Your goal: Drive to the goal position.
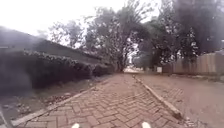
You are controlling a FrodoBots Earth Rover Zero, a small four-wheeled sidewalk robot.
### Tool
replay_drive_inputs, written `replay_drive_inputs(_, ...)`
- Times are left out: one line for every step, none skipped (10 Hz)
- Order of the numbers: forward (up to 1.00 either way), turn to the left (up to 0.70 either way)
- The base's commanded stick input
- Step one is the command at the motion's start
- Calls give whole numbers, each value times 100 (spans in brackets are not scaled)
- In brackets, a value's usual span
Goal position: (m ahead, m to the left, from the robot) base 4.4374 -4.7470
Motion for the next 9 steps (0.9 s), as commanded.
replay_drive_inputs(50, 0)
replay_drive_inputs(50, 0)
replay_drive_inputs(50, 0)
replay_drive_inputs(50, 6)
replay_drive_inputs(50, 5)
replay_drive_inputs(50, 0)
replay_drive_inputs(50, 0)
replay_drive_inputs(50, 0)
replay_drive_inputs(50, 0)
